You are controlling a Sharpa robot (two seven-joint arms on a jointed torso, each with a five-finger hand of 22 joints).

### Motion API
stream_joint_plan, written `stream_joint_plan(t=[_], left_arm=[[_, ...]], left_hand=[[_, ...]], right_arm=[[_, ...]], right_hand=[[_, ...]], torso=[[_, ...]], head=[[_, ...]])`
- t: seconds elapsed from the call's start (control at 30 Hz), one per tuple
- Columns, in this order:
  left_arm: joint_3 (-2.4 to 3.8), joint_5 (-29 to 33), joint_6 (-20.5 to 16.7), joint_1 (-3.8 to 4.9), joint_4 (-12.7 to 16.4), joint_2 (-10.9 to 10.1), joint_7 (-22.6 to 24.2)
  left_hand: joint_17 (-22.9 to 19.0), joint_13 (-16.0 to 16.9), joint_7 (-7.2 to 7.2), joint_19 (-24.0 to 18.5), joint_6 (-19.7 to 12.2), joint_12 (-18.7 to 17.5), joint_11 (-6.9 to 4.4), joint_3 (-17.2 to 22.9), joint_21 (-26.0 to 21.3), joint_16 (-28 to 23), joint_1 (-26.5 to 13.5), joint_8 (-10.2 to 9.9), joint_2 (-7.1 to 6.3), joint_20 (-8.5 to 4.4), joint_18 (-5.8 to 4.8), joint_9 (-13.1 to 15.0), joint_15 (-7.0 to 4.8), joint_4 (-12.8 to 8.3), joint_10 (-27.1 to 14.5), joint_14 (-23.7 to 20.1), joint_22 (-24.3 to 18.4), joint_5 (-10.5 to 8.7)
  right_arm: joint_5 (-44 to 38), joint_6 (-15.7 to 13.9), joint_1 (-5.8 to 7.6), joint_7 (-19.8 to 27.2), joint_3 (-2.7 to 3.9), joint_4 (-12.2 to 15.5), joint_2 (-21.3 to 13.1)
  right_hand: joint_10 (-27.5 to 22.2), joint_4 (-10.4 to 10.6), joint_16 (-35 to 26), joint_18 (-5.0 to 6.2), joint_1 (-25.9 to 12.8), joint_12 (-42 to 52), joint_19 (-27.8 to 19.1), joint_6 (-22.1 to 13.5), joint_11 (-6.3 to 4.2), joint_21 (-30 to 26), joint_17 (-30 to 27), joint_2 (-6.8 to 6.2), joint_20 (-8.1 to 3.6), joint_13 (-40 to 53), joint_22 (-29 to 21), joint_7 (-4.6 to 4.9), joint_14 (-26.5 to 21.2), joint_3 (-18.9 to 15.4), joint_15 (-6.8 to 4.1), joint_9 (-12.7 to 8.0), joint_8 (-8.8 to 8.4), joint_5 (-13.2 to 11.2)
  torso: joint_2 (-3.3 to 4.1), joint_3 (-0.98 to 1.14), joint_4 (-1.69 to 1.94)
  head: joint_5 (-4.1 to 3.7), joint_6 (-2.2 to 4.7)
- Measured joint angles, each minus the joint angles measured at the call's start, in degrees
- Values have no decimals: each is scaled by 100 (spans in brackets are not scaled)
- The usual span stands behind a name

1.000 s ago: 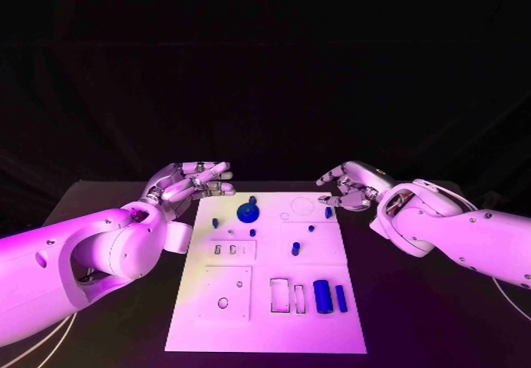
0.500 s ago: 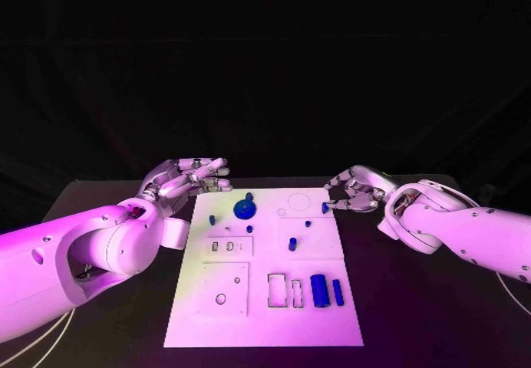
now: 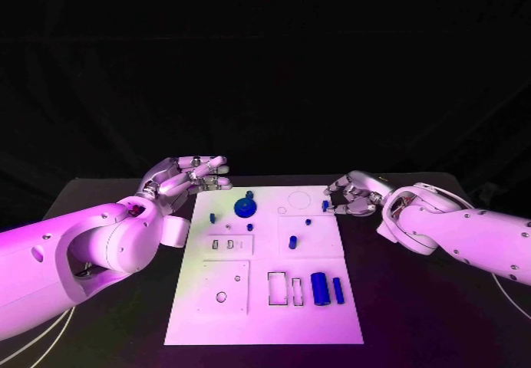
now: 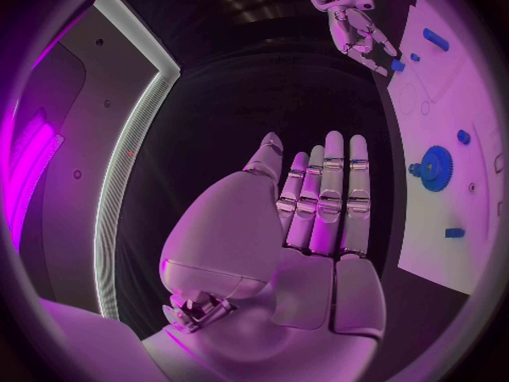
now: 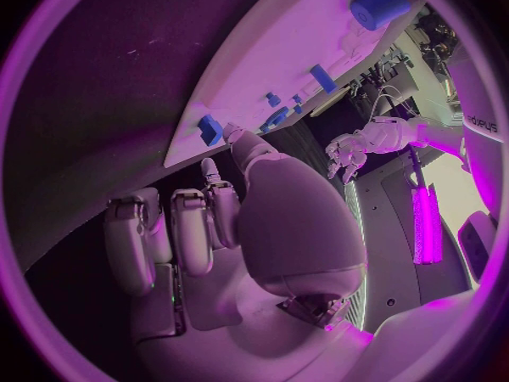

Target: Assemble the parts on the task board

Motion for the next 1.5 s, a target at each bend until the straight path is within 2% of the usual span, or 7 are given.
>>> stream_joint_plan(t=[0.37, 0.53, 0.73, 0.9, 1.3, 1.5], left_arm=[[0, 1, 4, 0, 0, -1, -1], [0, 2, 5, 0, 1, -2, -1], [0, 2, 6, 0, 2, -3, -5], [0, 2, 6, 0, 2, -4, -12], [0, 3, 7, 0, 2, -7, -28], [0, 3, 8, 0, 2, -8, -33]], left_hand=[[0, 0, 0, 0, 0, 0, 0, 0, 0, 0, 0, 0, 0, 0, 0, 0, 0, 0, 0, 0, 0, 0], [0, 0, 0, 0, 0, 0, 0, 0, 0, 0, 0, 0, 0, 0, 0, 0, 0, 0, 0, 0, 0, 0], [0, 0, 0, 0, 0, 0, 0, 0, 0, 0, 0, 0, 0, 0, 0, 0, 0, 0, 0, 0, 1, 0], [0, 0, 0, 0, 0, 0, 0, 0, 0, 0, 0, 0, 0, 0, 0, 0, 0, 0, 0, 0, 1, 0], [0, 0, -1, 0, 0, 0, 0, 0, 0, 0, 0, 0, 0, 0, 0, 0, 0, 0, 0, 0, 1, 0], [0, 0, -1, 0, 0, 0, 0, 0, 0, 0, 0, 0, 0, 0, 0, 0, 0, 0, 0, 0, 1, 0]], right_arm=[[-2, 76, -54, -20, -1, -117, 102], [-3, 81, -93, -38, -1, -169, 145], [-3, 74, -99, -76, -1, -202, 170], [-3, 74, -102, -95, 1, -203, 198], [-3, 57, -104, -130, 1, -222, 224], [-3, 37, -105, -146, -1, -233, 239]], right_hand=[[0, 0, 0, 0, 31, 0, 0, 14, 0, 0, 0, 31, 0, 0, 4, 14, 0, 0, 0, 5, 4, 0], [0, 0, 0, 0, 29, 25, 0, 218, 0, 0, 0, 30, 0, 0, 4, 13, 0, 0, 0, 42, 107, 1], [21, 17, 22, 0, 14, 62, 0, 343, 20, 0, 0, 95, 0, 0, 4, -12, 0, 17, 0, 66, 156, 1], [42, 17, 22, 0, 12, 89, 0, 417, -1, 0, 0, 93, 0, 2, 3, -46, 0, 17, 0, 77, 200, 1], [63, 17, 35, 0, 12, 89, 0, 437, -22, 0, 0, 93, 0, 4, 3, -26, 0, 17, 0, 76, 200, 1], [98, 51, 44, 0, 22, 148, 0, 634, -57, 0, -1, 178, 0, 4, 2, -103, 0, 50, 0, 115, 291, 1]], torso=[[1, 0, 1], [1, 3, 0], [2, 3, 0], [2, 6, -3], [5, 6, -3], [5, 8, -2]], head=[[-3, 12], [19, 3], [10, -1], [19, -10], [13, -9], [16, -14]])
